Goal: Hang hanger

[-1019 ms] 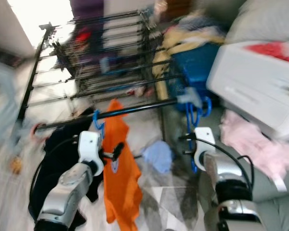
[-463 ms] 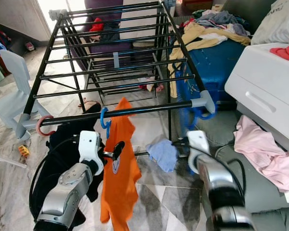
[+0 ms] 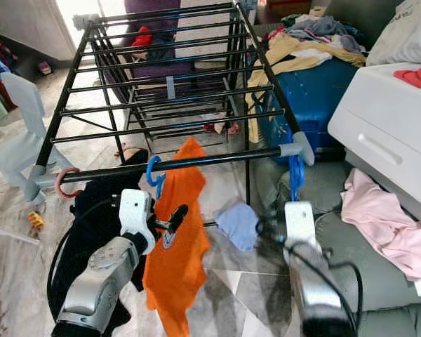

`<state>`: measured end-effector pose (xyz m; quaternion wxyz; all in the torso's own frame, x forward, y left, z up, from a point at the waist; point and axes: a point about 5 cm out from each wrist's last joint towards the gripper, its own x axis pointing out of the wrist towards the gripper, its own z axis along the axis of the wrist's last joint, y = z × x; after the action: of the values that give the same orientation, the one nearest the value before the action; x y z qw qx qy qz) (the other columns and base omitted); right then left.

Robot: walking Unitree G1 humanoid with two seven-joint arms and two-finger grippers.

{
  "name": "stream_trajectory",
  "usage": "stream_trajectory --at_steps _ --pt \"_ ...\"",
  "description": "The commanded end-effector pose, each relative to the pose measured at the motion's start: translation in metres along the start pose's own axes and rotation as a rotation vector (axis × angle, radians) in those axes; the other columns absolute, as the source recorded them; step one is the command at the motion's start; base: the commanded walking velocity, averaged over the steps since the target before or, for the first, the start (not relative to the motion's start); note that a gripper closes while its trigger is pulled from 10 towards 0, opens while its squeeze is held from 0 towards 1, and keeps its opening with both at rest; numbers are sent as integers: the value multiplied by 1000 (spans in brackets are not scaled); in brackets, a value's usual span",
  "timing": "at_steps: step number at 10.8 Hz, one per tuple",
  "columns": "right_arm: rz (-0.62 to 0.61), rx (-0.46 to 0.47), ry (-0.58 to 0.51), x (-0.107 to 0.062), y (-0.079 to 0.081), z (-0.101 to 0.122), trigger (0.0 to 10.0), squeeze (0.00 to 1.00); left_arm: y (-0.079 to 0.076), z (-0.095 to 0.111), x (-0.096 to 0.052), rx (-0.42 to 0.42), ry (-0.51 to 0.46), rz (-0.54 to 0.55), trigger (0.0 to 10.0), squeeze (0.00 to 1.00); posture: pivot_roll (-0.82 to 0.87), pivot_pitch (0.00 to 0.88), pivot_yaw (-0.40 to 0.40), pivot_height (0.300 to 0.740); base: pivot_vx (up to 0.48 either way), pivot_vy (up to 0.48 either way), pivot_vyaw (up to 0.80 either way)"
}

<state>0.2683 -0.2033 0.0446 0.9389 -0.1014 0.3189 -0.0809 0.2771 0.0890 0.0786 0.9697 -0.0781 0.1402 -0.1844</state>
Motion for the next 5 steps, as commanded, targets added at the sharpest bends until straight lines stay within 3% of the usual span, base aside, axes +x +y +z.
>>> stream_trajectory --at_steps 1,4,5 --pt "97 -21 4 -3 15 5 10000 0 2 2 -1 -3 -7 3 10000 0 -107 0 55 740 0 0 0" --pt "315 -8 53 -3 41 21 10000 0 1 4 1 -10 -11 -2 10000 0 -110 0 58 740 0 0 0" --pt "370 -23 53 -5 49 25 10000 0 2 3 1 -14 -11 4 10000 0 -110 0 58 740 0 352 0"
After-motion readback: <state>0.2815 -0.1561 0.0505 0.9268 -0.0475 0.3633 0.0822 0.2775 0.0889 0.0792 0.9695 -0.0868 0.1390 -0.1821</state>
